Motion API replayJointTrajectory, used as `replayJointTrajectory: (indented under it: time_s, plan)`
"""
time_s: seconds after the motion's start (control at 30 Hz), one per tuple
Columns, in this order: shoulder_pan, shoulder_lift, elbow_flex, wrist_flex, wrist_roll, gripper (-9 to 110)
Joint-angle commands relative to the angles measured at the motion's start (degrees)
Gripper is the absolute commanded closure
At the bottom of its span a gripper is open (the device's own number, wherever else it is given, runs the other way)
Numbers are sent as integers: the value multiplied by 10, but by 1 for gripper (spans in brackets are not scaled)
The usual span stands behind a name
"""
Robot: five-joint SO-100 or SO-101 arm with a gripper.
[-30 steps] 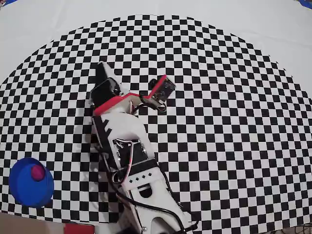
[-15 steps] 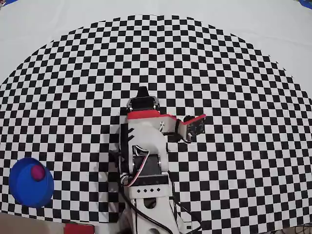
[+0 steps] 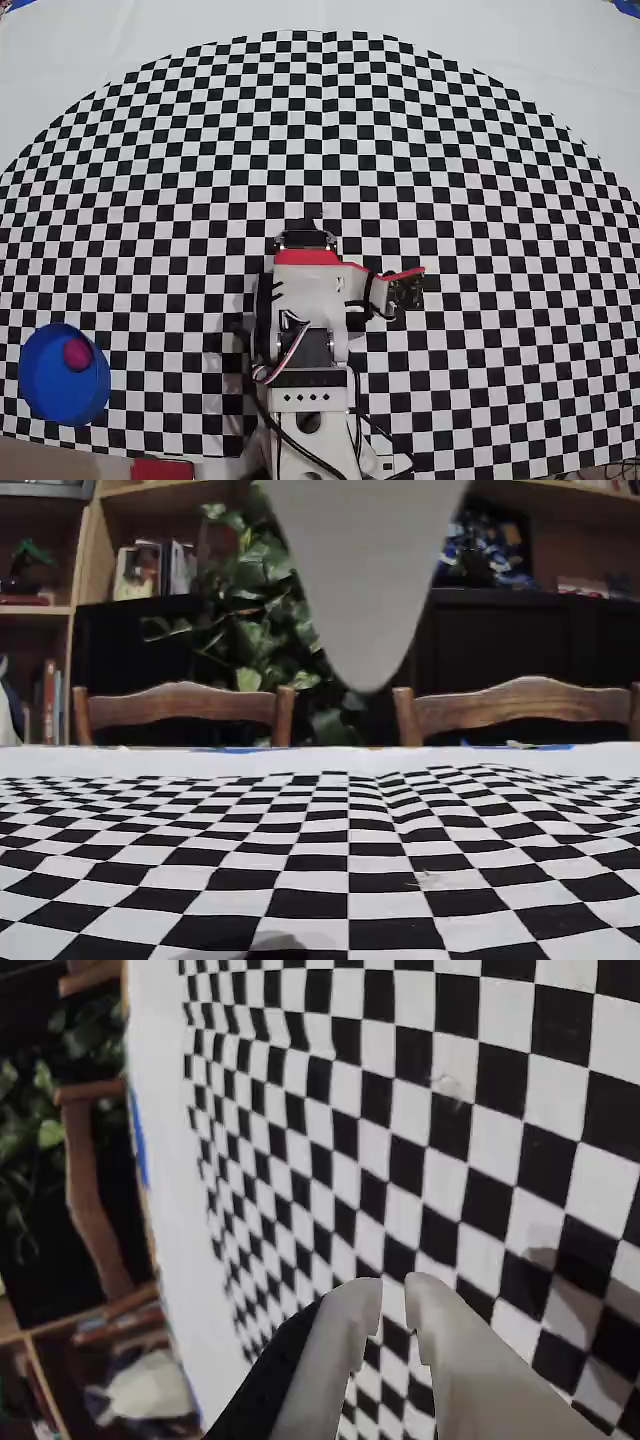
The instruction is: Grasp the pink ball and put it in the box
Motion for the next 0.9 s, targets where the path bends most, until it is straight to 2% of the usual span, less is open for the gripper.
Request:
replayJointTrajectory:
  time_s: [0.0,0.87]
  plan:
    - [4,15,7,11,4,101]
    - [0,15,7,39,2,101]
